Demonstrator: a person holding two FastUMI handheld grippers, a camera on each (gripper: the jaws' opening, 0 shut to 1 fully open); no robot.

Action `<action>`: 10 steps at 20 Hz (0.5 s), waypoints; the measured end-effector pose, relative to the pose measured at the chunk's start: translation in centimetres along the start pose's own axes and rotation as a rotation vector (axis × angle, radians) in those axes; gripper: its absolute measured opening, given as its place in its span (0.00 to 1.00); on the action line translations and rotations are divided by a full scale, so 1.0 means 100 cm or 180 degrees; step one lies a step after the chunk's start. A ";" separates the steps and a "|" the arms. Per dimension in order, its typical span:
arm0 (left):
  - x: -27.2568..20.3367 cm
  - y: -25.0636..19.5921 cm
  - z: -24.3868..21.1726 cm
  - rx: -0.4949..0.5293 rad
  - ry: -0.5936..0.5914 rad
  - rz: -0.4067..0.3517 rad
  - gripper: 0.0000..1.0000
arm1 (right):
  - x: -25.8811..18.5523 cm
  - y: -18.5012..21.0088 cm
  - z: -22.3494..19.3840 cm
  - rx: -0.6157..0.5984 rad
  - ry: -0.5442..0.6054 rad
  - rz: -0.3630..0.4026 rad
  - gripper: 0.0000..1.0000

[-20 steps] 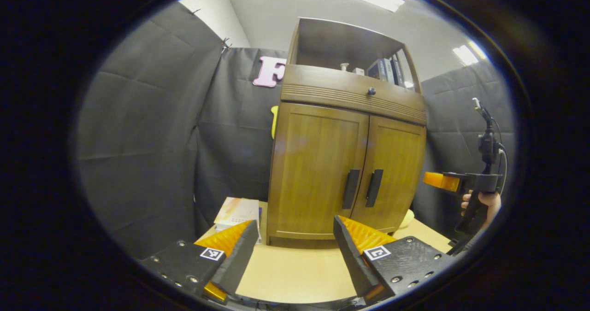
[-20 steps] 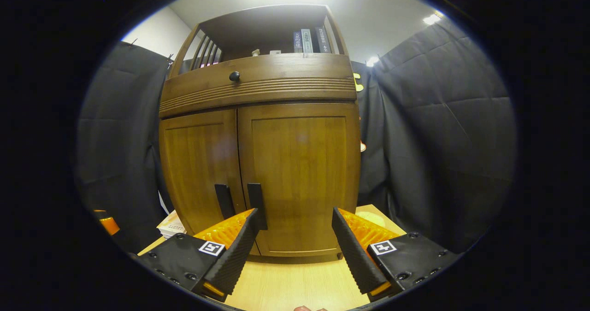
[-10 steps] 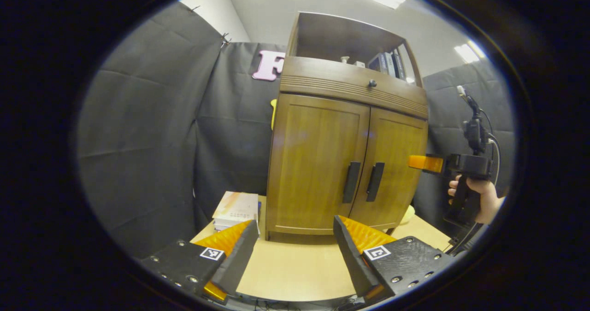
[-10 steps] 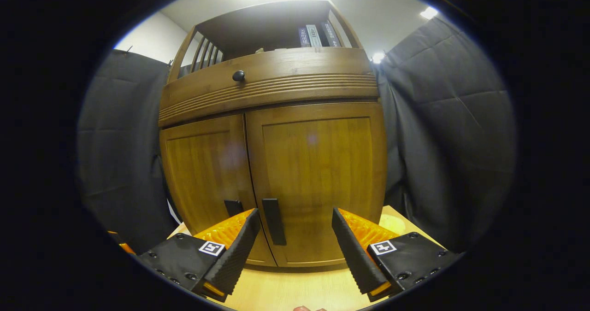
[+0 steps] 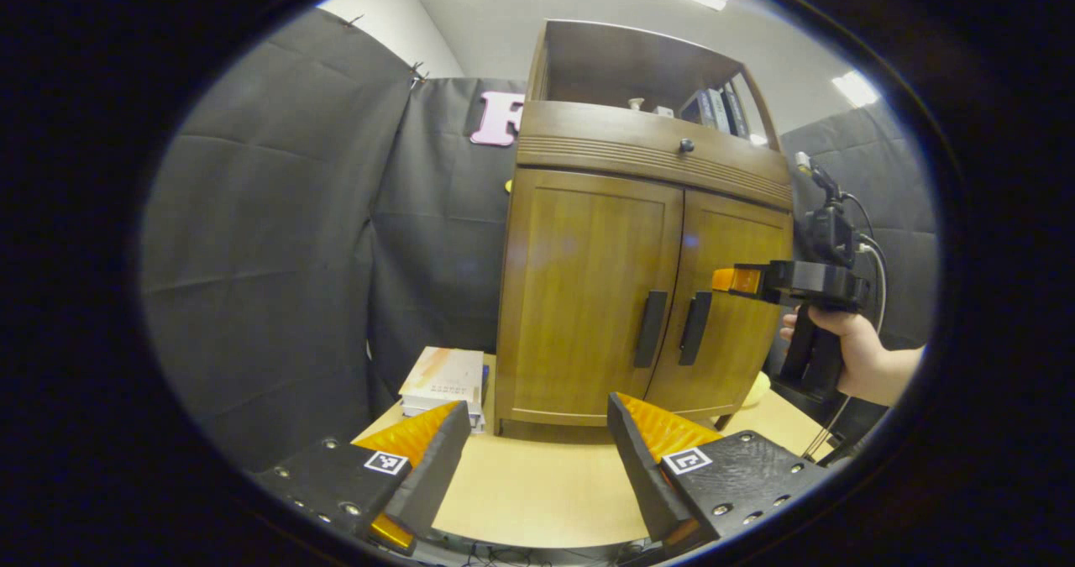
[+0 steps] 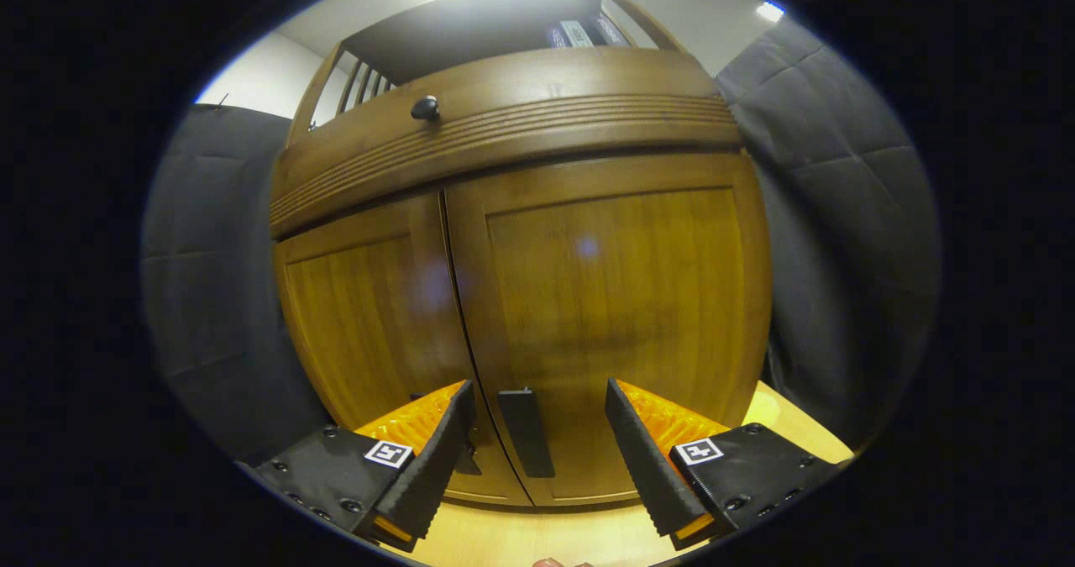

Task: Open the right door of the double-door shoe cabinet with the right hand, and open the left door with the left hand.

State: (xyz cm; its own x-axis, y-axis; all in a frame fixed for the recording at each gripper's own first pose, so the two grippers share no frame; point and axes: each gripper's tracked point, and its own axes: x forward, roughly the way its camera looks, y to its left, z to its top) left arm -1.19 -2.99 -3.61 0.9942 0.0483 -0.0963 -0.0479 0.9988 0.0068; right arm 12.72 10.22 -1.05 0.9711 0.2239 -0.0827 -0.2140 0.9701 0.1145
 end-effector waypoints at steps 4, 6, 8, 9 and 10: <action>0.002 0.009 -0.007 -0.0050 0.0071 0.0217 0.92 | 0.021 0.004 -0.018 -0.0098 0.0125 0.0036 0.98; 0.002 0.014 -0.011 -0.0094 0.0101 0.0317 0.92 | 0.032 0.006 -0.025 -0.0150 0.0187 0.0061 0.98; 0.000 0.018 -0.015 -0.0118 0.0103 0.0400 0.92 | 0.043 0.008 -0.033 -0.0194 0.0260 0.0079 0.98; 0.000 0.019 -0.016 -0.0122 0.0104 0.0437 0.92 | 0.047 0.008 -0.036 -0.0217 0.0287 0.0077 0.98; 0.002 0.020 -0.016 -0.0126 0.0112 0.0467 0.92 | 0.051 0.007 -0.038 -0.0244 0.0305 0.0071 0.93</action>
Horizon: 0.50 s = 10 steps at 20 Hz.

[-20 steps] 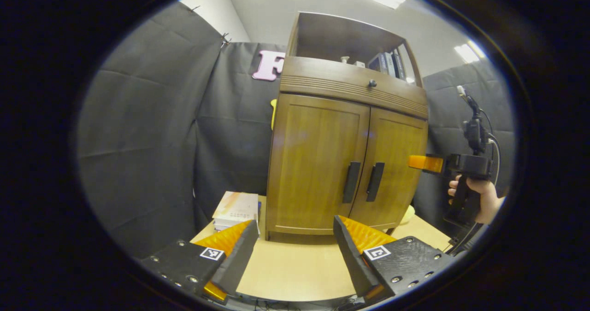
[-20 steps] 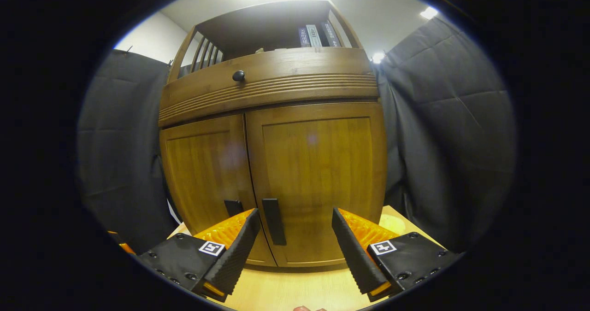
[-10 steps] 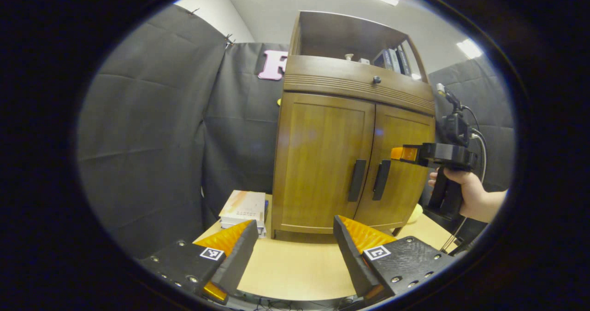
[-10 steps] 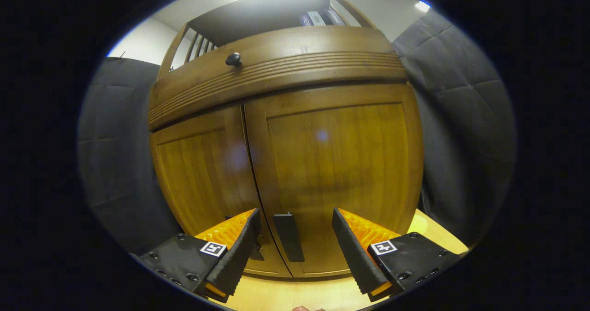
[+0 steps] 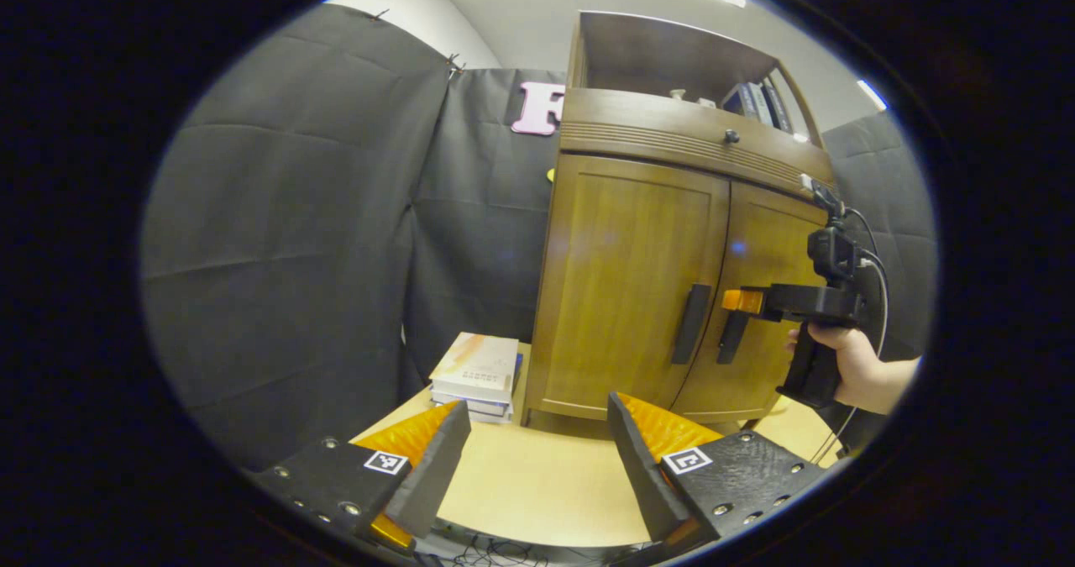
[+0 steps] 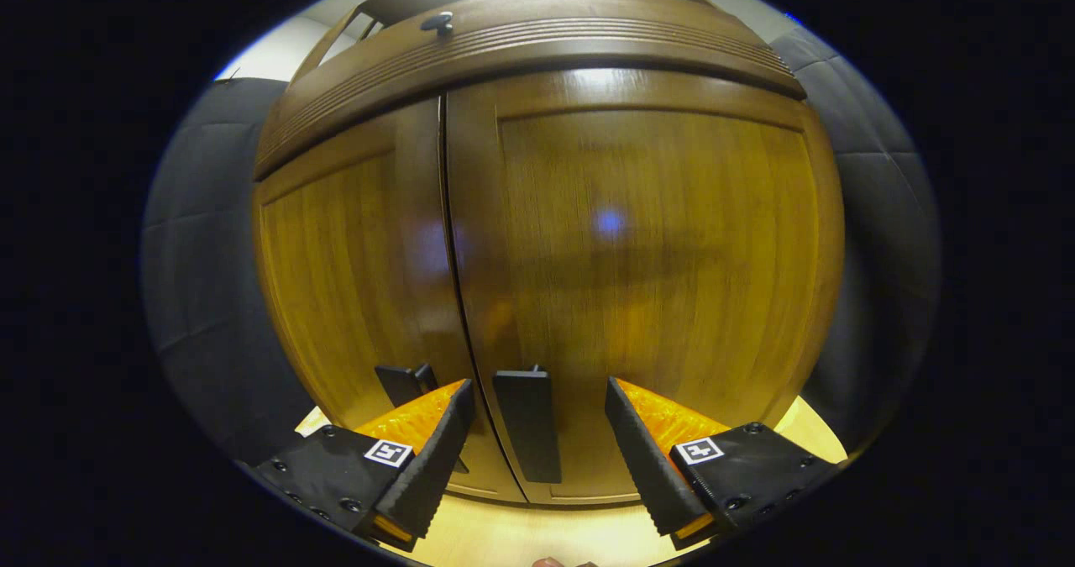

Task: Open the right door of the double-door shoe cabinet with the right hand, and open the left door with the left hand.

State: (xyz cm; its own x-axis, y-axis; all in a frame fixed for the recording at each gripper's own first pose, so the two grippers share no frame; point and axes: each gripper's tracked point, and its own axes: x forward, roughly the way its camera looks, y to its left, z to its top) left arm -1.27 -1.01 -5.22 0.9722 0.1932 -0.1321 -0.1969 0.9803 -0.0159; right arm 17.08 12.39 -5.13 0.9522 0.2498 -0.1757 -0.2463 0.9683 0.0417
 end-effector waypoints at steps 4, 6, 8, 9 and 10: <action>0.008 -0.005 -0.003 0.0010 0.0036 0.0056 0.92 | 0.011 0.004 -0.009 -0.0149 0.0052 -0.0021 0.98; 0.009 -0.008 -0.003 0.0050 0.0038 0.0074 0.92 | 0.016 0.003 -0.010 -0.0188 0.0047 -0.0045 0.92; 0.006 -0.008 -0.002 0.0101 0.0038 0.0093 0.92 | 0.017 0.002 -0.011 -0.0223 0.0009 -0.0082 0.74; 0.006 -0.009 -0.001 0.0117 0.0036 0.0096 0.92 | 0.018 0.007 -0.014 -0.0235 0.0022 -0.0032 0.64; 0.004 -0.010 -0.001 0.0124 0.0037 0.0091 0.92 | 0.019 0.009 -0.017 -0.0250 0.0060 -0.0003 0.55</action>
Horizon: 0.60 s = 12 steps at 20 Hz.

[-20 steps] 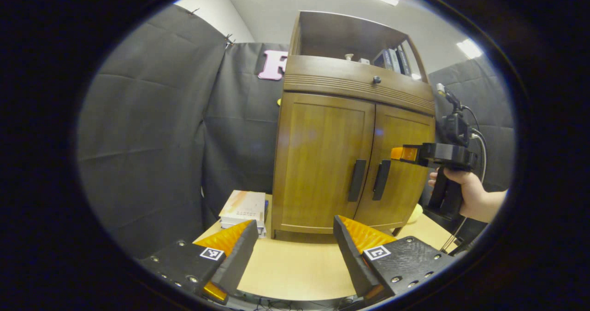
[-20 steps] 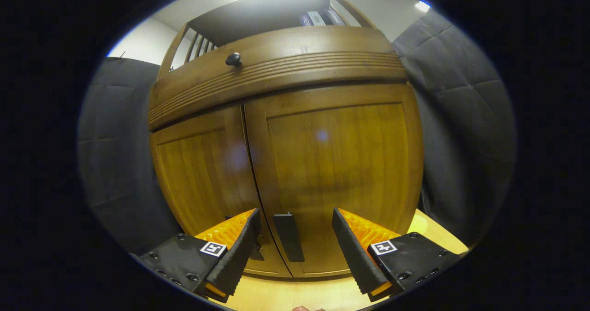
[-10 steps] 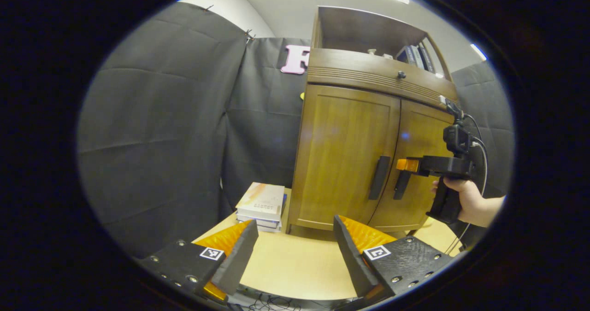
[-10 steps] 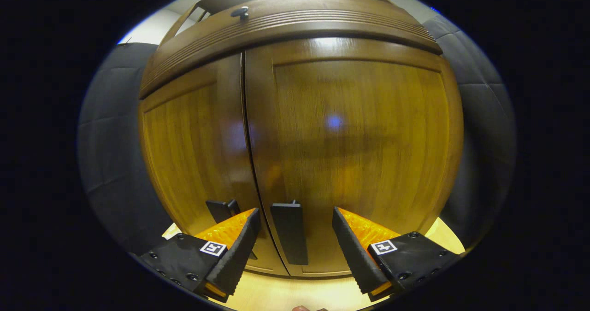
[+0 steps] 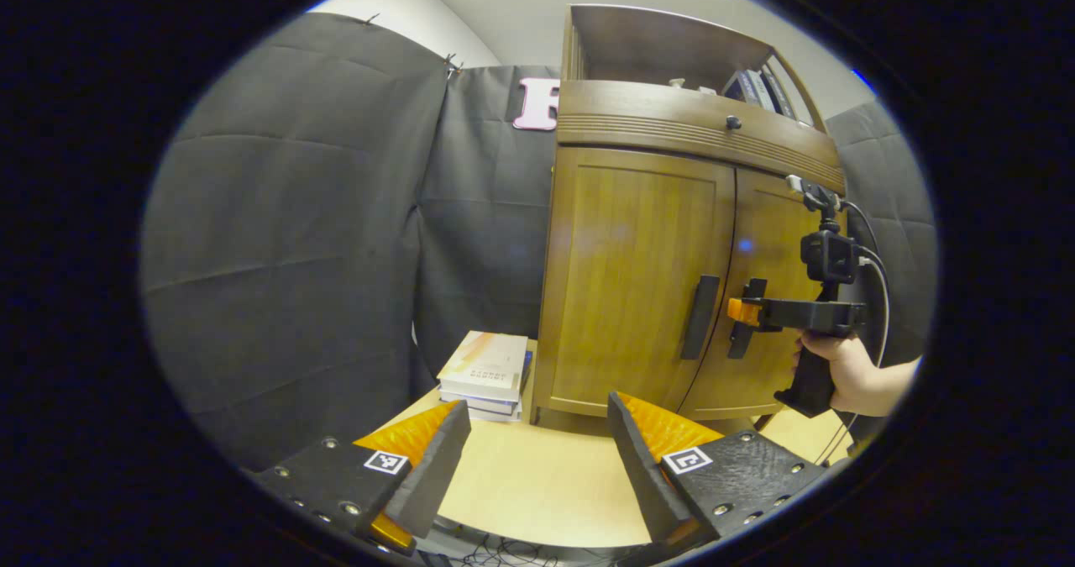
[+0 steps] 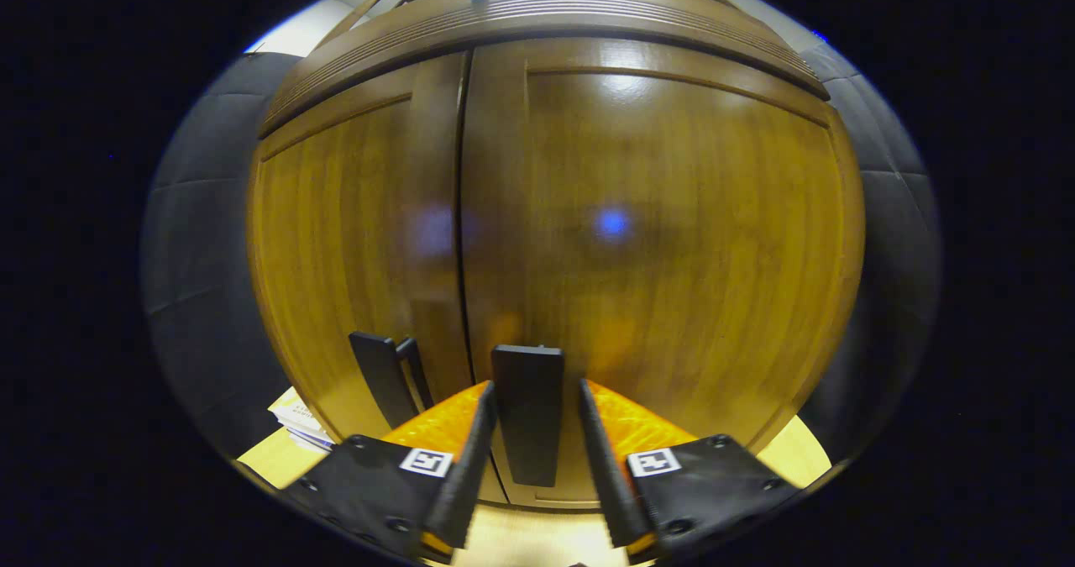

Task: Open the right door of the double-door shoe cabinet with the right hand, and open the left door with the left hand.

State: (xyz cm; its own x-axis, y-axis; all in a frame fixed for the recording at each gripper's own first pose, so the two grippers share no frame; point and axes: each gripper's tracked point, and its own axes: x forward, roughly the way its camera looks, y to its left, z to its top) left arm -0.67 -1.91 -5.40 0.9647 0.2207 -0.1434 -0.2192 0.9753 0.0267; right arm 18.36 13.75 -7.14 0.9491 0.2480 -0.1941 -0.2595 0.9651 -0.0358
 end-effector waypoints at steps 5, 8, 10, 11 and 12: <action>0.000 -0.001 -0.002 0.0001 0.0005 -0.0048 0.92 | 0.002 0.000 -0.006 0.0027 0.0074 0.0068 0.33; -0.003 -0.004 -0.002 0.0013 -0.0014 -0.0113 0.92 | 0.001 0.000 -0.004 0.0020 0.0092 0.0219 0.15; -0.008 -0.008 0.001 0.0032 -0.0022 -0.0176 0.92 | -0.001 0.000 -0.006 0.0066 0.0180 0.0283 0.11; -0.011 -0.010 0.002 0.0042 -0.0027 -0.0212 0.92 | 0.000 0.000 -0.006 0.0042 0.0188 0.0270 0.11; -0.015 -0.011 0.001 0.0055 -0.0031 -0.0245 0.92 | -0.002 0.000 -0.006 -0.0001 0.0171 0.0236 0.09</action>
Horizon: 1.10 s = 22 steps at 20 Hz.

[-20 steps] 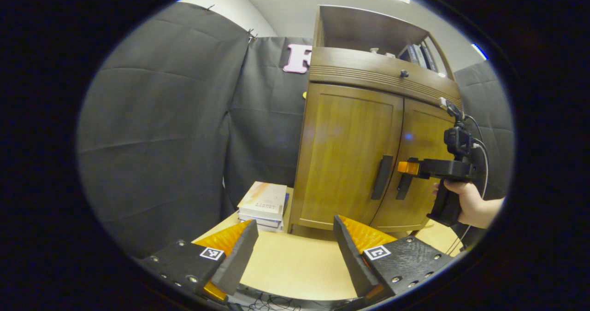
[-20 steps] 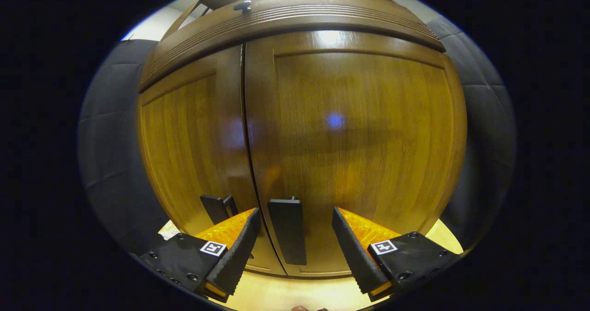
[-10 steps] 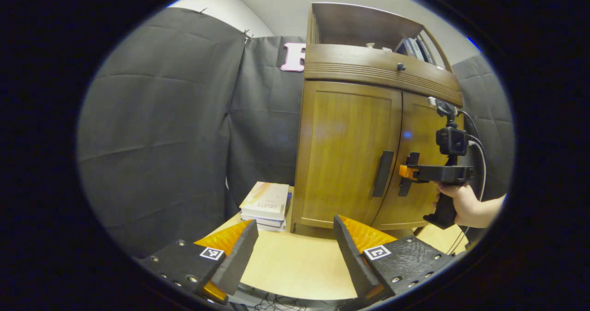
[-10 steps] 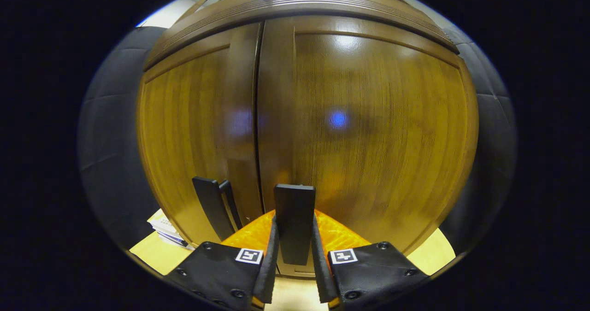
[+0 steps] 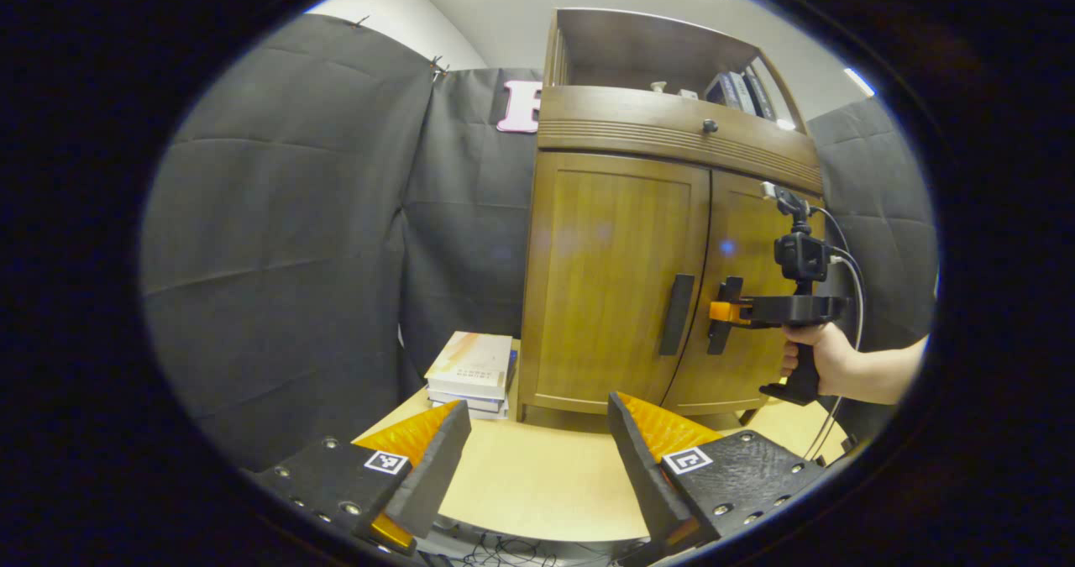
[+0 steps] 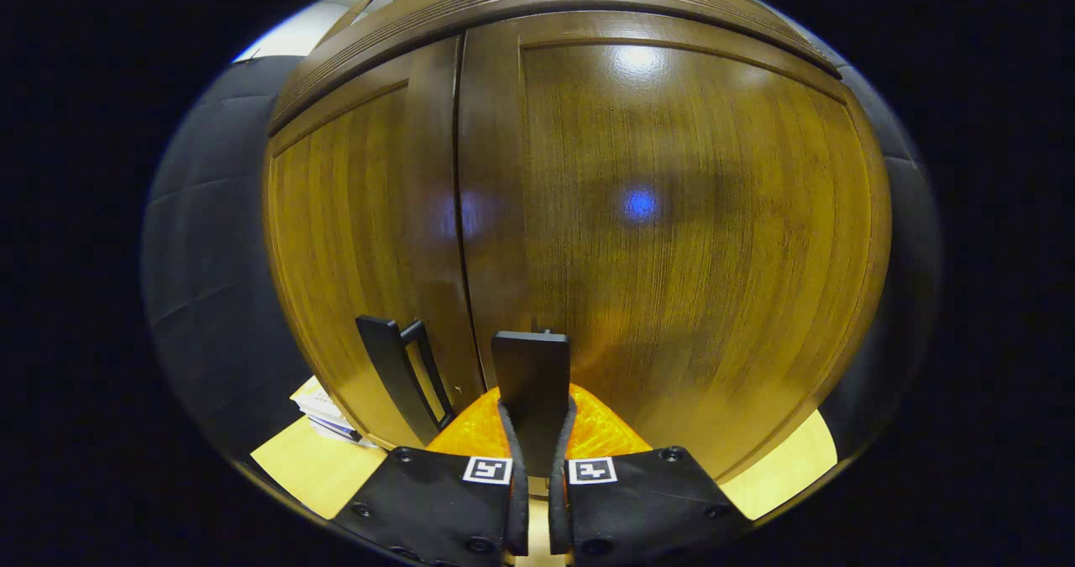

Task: Open the right door of the double-door shoe cabinet with the right hand, and open the left door with the left hand.

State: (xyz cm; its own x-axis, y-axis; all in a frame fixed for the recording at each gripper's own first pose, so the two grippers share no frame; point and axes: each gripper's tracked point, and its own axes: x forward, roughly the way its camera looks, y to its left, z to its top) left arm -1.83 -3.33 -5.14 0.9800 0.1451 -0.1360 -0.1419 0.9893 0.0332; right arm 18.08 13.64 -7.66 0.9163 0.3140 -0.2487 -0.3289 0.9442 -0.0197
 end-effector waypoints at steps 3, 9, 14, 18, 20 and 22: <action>-0.009 0.002 -0.005 0.0013 -0.0003 -0.0049 0.92 | -0.016 0.003 -0.005 0.0004 -0.0028 -0.0054 0.11; -0.024 0.009 -0.012 -0.0084 0.0006 -0.0119 0.92 | -0.040 0.004 -0.012 0.0023 -0.0028 -0.0045 0.11; -0.026 0.011 -0.016 -0.0107 0.0025 -0.0226 0.92 | -0.062 0.002 -0.016 0.0044 -0.0046 -0.0066 0.11; -0.022 0.004 -0.019 -0.0146 0.0033 -0.0386 0.92 | -0.081 -0.002 -0.021 0.0029 -0.0078 -0.0089 0.11; -0.017 -0.002 -0.023 -0.0157 0.0068 -0.0486 0.94 | -0.094 -0.004 -0.025 0.0065 -0.0069 -0.0085 0.10; -0.015 -0.009 -0.024 -0.0151 0.0085 -0.0575 0.92 | -0.106 -0.009 -0.027 0.0063 -0.0058 -0.0061 0.11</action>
State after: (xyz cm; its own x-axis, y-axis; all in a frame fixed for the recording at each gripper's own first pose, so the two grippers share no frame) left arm -3.54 -4.38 -7.32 0.9862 -0.0354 -0.1619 0.0291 0.9987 -0.0408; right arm 8.06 9.20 -7.63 0.9264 0.2974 -0.2308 -0.3068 0.9518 -0.0052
